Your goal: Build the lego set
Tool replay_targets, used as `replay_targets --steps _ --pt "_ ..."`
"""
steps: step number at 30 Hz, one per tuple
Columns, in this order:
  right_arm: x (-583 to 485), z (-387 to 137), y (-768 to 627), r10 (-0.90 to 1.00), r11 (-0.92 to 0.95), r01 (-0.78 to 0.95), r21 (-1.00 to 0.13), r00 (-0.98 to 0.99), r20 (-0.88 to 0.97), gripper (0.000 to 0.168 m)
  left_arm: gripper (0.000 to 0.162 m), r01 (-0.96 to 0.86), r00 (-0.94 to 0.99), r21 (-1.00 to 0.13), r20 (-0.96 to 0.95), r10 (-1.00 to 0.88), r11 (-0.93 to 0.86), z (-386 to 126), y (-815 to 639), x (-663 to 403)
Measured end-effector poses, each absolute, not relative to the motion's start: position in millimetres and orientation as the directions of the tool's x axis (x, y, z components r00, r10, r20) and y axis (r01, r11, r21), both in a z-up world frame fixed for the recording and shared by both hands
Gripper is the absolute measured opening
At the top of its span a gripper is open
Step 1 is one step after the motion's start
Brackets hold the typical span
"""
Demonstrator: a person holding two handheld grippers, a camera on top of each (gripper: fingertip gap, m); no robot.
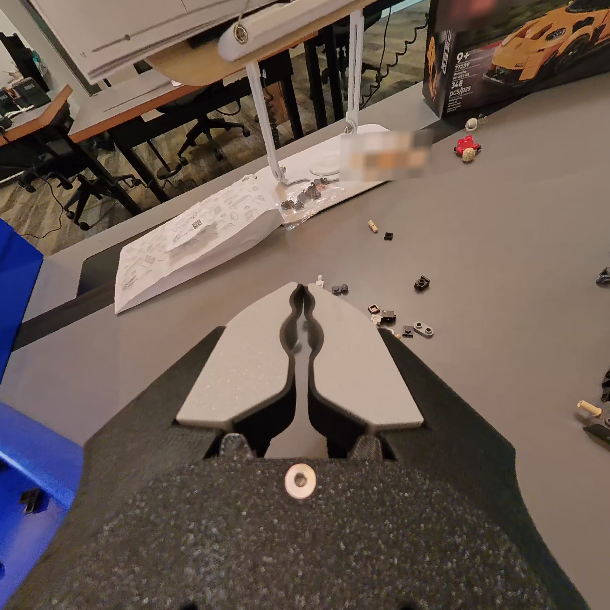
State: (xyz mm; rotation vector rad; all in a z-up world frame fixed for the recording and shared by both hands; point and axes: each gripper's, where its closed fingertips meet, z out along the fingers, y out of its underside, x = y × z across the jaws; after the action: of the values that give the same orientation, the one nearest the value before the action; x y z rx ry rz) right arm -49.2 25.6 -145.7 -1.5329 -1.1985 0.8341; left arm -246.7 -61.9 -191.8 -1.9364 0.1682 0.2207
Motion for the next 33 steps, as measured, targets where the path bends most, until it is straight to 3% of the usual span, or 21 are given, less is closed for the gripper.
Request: replay_targets --steps 1,9,15,29,33 --pt "-45 -141 32 0.939 -0.059 0.250 -0.966 0.342 0.032 0.011 0.000 -0.222 0.972 -0.905 -0.234 -0.011 -0.363 -191 -62 -247" --pt "-19 -135 65 0.777 -0.061 0.004 -0.998 0.627 -0.045 0.002 0.000 -0.213 0.971 -0.926 -0.236 0.039 -0.312 -177 -65 -254" --pt "-3 -143 77 0.744 -0.071 -0.034 -0.997 0.664 -0.076 0.000 0.000 -0.197 0.964 -0.958 -0.229 0.138 -0.208 -147 -75 -272" --pt "4 -146 84 0.735 -0.042 -0.009 -0.999 0.677 -0.037 0.000 0.000 -0.155 0.977 -0.957 -0.185 0.104 -0.245 -155 -79 -275" --pt "4 -145 84 0.733 -0.036 -0.011 -0.999 0.680 -0.033 0.000 0.003 -0.140 0.973 -0.973 -0.169 0.156 -0.181 -131 -95 -286"
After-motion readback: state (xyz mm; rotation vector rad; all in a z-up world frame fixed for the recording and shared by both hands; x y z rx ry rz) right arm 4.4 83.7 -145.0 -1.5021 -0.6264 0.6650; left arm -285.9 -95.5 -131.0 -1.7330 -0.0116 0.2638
